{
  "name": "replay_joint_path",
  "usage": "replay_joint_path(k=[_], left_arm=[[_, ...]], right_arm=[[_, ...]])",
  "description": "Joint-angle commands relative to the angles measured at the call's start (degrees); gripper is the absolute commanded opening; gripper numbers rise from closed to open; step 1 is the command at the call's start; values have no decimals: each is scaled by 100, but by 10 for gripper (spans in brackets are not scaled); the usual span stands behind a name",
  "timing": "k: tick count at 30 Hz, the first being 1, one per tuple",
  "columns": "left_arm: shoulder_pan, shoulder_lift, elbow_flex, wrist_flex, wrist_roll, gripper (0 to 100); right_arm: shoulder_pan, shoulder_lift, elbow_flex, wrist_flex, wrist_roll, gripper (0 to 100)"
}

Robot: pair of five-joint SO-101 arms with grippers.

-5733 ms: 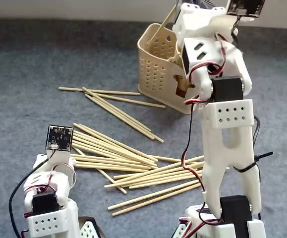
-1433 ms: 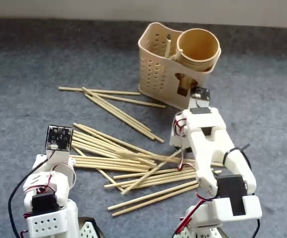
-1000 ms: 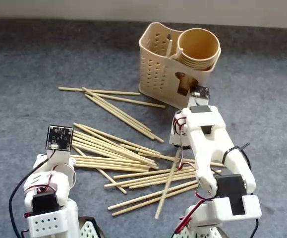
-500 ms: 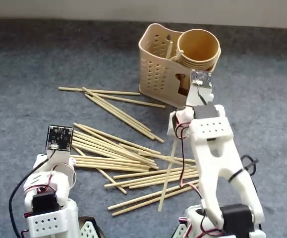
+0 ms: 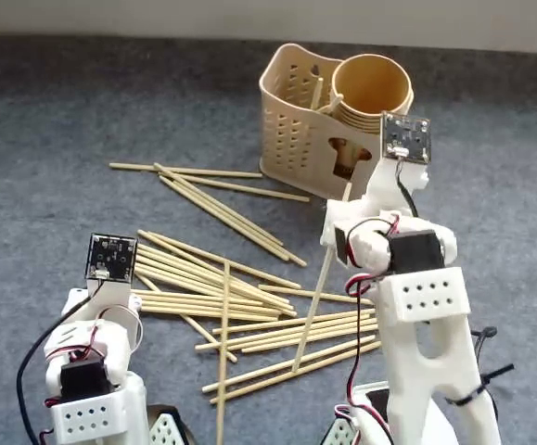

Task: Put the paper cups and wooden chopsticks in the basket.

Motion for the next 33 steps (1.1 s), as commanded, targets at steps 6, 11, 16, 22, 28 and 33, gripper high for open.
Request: replay_joint_path(k=[6, 11, 16, 22, 28, 33], left_arm=[[-66, -57, 119, 0, -35, 6], [-66, -57, 119, 0, -35, 6], [-66, -57, 119, 0, -35, 6], [-66, -57, 119, 0, -35, 6], [-66, -57, 119, 0, -35, 6], [-66, -57, 119, 0, -35, 6]], right_arm=[[-48, -910, -312, -1068, 18, 5], [-48, -1112, -312, -2105, 18, 5], [-40, -1112, -312, -3231, 18, 5], [-40, -1112, -312, -4558, 18, 5], [-40, -1103, -268, -6176, 18, 5], [-31, -1095, -268, -6941, 18, 5]])
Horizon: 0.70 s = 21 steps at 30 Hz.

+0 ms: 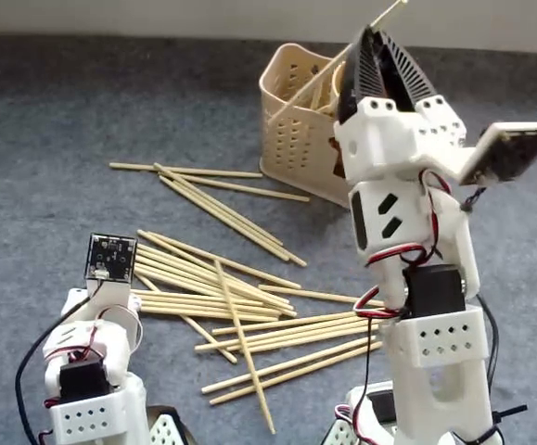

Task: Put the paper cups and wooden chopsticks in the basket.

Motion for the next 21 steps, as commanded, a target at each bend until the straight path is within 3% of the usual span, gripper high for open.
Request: replay_joint_path(k=[1, 16, 21], left_arm=[[-66, -57, 119, 0, -35, 6], [-66, -57, 119, 0, -35, 6], [-66, -57, 119, 0, -35, 6]], right_arm=[[-22, -136, -268, -629, 18, 6], [207, 1710, -312, -2220, 26, 6], [233, 2070, -268, -2281, 800, 6]])
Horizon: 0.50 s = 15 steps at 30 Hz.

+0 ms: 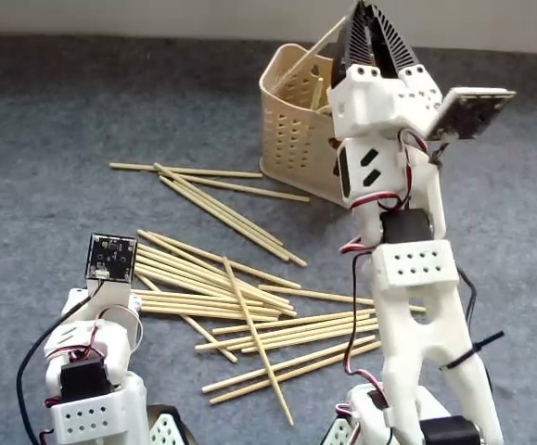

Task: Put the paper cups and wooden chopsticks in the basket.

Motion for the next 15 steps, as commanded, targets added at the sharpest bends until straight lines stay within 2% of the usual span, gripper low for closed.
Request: replay_joint_path(k=[1, 9, 12, 15], left_arm=[[-66, -57, 119, 0, -35, 6], [-66, -57, 119, 0, -35, 6], [-66, -57, 119, 0, -35, 6], [-66, -57, 119, 0, -35, 6]], right_arm=[[48, 48, -268, -163, 563, 6], [48, 75, -251, -110, 624, 8], [22, 84, -251, -22, 607, 70], [-180, 57, -259, 690, 624, 142]])
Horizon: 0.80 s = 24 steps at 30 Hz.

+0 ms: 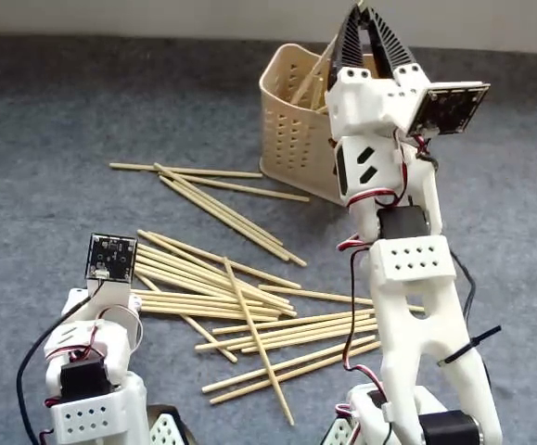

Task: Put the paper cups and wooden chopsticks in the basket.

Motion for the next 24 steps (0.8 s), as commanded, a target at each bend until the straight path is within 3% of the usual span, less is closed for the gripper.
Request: replay_joint_path(k=[1, 12, 24], left_arm=[[-66, -57, 119, 0, -35, 6], [-66, -57, 119, 0, -35, 6], [-48, -57, 119, -26, -26, 7]], right_arm=[[-259, -75, -268, 752, 88, 143], [-848, -1780, 708, 2589, 88, 141], [-1165, -4497, 3749, 2712, 53, 141]])
